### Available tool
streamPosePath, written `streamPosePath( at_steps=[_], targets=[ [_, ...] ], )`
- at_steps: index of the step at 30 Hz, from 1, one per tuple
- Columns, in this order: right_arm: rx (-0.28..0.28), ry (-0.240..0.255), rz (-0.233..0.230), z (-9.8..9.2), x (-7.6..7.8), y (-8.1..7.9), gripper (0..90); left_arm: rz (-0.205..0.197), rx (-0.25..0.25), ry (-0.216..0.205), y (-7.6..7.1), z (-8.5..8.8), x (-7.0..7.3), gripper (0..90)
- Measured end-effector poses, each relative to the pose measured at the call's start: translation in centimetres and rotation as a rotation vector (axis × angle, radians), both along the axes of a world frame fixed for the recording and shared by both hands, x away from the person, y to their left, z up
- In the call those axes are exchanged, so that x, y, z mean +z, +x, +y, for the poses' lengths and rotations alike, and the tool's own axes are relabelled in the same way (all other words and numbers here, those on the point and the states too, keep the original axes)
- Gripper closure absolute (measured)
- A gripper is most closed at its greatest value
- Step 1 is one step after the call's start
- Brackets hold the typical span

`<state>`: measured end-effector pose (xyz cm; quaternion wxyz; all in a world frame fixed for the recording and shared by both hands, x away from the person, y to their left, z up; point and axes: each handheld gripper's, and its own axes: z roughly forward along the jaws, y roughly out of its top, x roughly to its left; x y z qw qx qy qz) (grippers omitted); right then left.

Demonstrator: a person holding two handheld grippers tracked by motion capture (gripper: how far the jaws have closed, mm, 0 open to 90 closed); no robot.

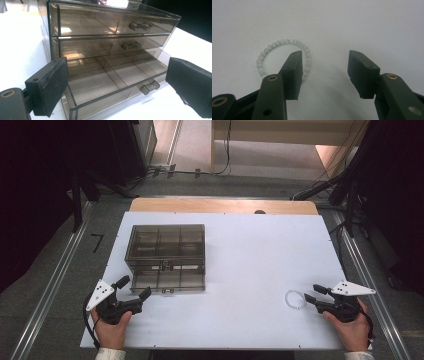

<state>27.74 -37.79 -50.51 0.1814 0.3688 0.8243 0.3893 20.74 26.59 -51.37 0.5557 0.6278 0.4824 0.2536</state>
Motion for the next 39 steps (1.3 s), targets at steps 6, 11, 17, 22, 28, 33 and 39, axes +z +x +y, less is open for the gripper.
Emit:
streamPosePath(
  at_steps=[6, 11, 17, 22, 28, 33, 39],
  targets=[
    [0.0, -0.004, -0.002, 0.1, 0.0, 0.0, 47.2, -0.001, 0.004, -0.002, 0.0, 0.0, 0.0, 5.3],
    [0.001, 0.0, 0.005, 0.2, 0.0, 0.0, 48.9, 0.001, 0.004, 0.0, 0.0, 0.0, 0.0, 5.3],
    [0.011, -0.014, 0.019, 0.7, -0.1, 0.1, 54.6, 0.002, 0.003, 0.001, 0.0, 0.0, 0.0, 5.3],
    [0.006, -0.032, 0.037, 1.1, -0.1, 0.2, 56.7, 0.0, 0.002, 0.0, 0.0, 0.0, 0.0, 5.3],
    [0.013, -0.05, 0.046, 1.5, -0.2, 0.4, 59.6, 0.004, 0.005, -0.001, 0.0, 0.0, 0.0, 5.3],
    [0.021, -0.052, 0.044, 1.6, -0.2, 0.3, 65.3, 0.004, 0.004, 0.0, 0.0, 0.0, 0.0, 5.3],
    [0.04, -0.066, 0.036, 2.1, -0.2, 0.3, 73.7, 0.005, 0.004, -0.001, 0.1, 0.0, 0.0, 5.2]
  ],
)
